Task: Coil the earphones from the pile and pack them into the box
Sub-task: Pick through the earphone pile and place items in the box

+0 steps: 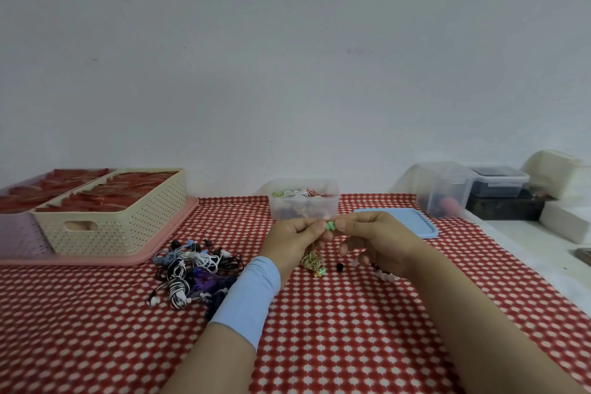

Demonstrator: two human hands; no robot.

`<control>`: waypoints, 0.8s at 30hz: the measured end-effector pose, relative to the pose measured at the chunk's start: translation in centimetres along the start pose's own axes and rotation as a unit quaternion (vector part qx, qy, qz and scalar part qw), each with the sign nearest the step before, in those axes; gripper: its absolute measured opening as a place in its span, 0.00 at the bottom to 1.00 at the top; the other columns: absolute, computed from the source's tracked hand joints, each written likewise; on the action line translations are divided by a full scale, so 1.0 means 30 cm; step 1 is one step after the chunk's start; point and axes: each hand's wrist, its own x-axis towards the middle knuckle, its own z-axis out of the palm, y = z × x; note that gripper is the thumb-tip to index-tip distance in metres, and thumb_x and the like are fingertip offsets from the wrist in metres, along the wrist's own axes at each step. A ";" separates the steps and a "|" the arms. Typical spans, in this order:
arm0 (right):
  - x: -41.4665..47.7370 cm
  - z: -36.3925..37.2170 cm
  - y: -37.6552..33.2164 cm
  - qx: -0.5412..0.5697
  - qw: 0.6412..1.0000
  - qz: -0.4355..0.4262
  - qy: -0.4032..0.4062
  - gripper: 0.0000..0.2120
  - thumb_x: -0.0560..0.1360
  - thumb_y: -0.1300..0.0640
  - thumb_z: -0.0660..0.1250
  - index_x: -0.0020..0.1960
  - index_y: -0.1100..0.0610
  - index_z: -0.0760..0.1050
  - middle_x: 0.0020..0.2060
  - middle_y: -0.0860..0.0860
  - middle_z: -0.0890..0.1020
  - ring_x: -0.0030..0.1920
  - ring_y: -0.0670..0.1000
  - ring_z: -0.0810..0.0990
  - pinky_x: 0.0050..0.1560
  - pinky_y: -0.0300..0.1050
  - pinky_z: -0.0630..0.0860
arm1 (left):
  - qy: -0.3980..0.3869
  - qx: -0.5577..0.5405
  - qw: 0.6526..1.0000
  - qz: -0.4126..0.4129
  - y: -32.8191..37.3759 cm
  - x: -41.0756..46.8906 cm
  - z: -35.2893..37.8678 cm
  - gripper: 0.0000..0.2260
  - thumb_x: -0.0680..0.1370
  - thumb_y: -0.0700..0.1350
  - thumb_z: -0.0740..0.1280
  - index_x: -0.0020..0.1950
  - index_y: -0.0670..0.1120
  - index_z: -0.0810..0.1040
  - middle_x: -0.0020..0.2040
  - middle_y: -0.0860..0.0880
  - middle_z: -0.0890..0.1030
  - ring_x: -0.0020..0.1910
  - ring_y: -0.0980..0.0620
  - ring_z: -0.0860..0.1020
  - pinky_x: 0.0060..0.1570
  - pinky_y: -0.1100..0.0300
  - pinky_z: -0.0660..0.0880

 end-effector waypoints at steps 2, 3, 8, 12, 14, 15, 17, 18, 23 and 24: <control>0.000 -0.003 0.002 -0.010 1.000 0.004 0.004 0.14 0.69 0.53 0.73 0.51 0.60 0.86 0.49 0.58 0.87 0.36 0.50 0.81 0.25 0.38 0.68 | -0.007 0.014 1.000 0.002 -0.001 -0.001 0.000 0.07 0.79 0.45 0.68 0.48 0.46 0.86 0.43 0.49 0.86 0.43 0.55 0.81 0.54 0.57 0.79; 0.000 -0.006 0.002 -0.011 1.000 0.006 0.006 0.15 0.69 0.53 0.73 0.52 0.62 0.85 0.48 0.58 0.86 0.35 0.50 0.81 0.25 0.37 0.68 | -0.009 0.014 1.000 0.001 -0.001 -0.002 0.002 0.07 0.79 0.45 0.68 0.48 0.46 0.86 0.43 0.49 0.86 0.43 0.55 0.82 0.54 0.58 0.79; 0.000 -0.015 0.000 -0.003 1.000 0.012 -0.004 0.14 0.69 0.56 0.73 0.51 0.62 0.84 0.46 0.58 0.85 0.35 0.48 0.81 0.24 0.36 0.69 | -0.022 -0.027 0.999 -0.005 0.002 -0.005 0.010 0.07 0.79 0.45 0.68 0.45 0.48 0.86 0.41 0.49 0.85 0.43 0.54 0.81 0.55 0.56 0.78; 0.004 -0.015 0.009 0.003 1.000 0.015 -0.010 0.14 0.69 0.56 0.73 0.52 0.62 0.84 0.46 0.58 0.85 0.36 0.48 0.81 0.24 0.36 0.68 | -0.030 -0.046 0.998 -0.014 0.001 -0.009 0.011 0.07 0.79 0.44 0.68 0.45 0.48 0.86 0.40 0.50 0.85 0.43 0.55 0.81 0.54 0.56 0.77; 0.004 -0.012 0.015 0.002 1.000 0.017 -0.005 0.14 0.69 0.56 0.73 0.52 0.62 0.85 0.45 0.58 0.85 0.36 0.48 0.81 0.24 0.36 0.68 | -0.028 -0.054 0.998 -0.023 -0.001 -0.011 0.014 0.07 0.79 0.43 0.68 0.48 0.45 0.86 0.40 0.49 0.85 0.43 0.55 0.81 0.53 0.57 0.77; 0.005 -0.009 0.018 0.003 1.000 0.015 -0.002 0.14 0.69 0.56 0.73 0.52 0.61 0.85 0.46 0.58 0.85 0.36 0.49 0.81 0.25 0.36 0.68 | -0.024 -0.059 0.998 -0.029 -0.001 -0.010 0.015 0.07 0.79 0.43 0.68 0.49 0.45 0.85 0.40 0.49 0.85 0.43 0.55 0.81 0.53 0.57 0.77; 0.006 -0.001 0.020 0.006 1.000 0.005 0.006 0.16 0.69 0.55 0.73 0.54 0.61 0.84 0.47 0.58 0.85 0.36 0.49 0.80 0.26 0.37 0.68 | -0.018 -0.090 0.995 -0.046 -0.001 -0.009 0.019 0.07 0.80 0.42 0.67 0.50 0.43 0.85 0.40 0.49 0.84 0.43 0.54 0.80 0.52 0.57 0.77; 0.005 0.003 0.018 0.007 1.000 -0.002 0.010 0.17 0.70 0.54 0.73 0.55 0.62 0.84 0.47 0.58 0.85 0.36 0.49 0.80 0.27 0.38 0.69 | -0.018 -0.111 0.992 -0.054 0.002 -0.009 0.022 0.07 0.80 0.42 0.67 0.51 0.42 0.85 0.40 0.49 0.84 0.43 0.54 0.80 0.51 0.58 0.77; -0.006 0.006 0.001 0.028 1.000 -0.006 -0.011 0.11 0.70 0.54 0.72 0.49 0.59 0.83 0.43 0.57 0.84 0.35 0.49 0.80 0.26 0.38 0.69 | -0.042 -0.161 0.983 -0.072 0.020 -0.014 0.031 0.08 0.80 0.41 0.66 0.53 0.40 0.83 0.38 0.50 0.83 0.38 0.56 0.79 0.46 0.60 0.77; -0.006 0.003 0.001 0.031 0.999 0.001 -0.015 0.09 0.70 0.54 0.72 0.47 0.58 0.84 0.42 0.57 0.84 0.35 0.48 0.80 0.26 0.37 0.70 | -0.044 -0.153 0.985 -0.070 0.019 -0.015 0.032 0.08 0.80 0.42 0.66 0.52 0.41 0.83 0.38 0.50 0.83 0.39 0.56 0.79 0.47 0.59 0.77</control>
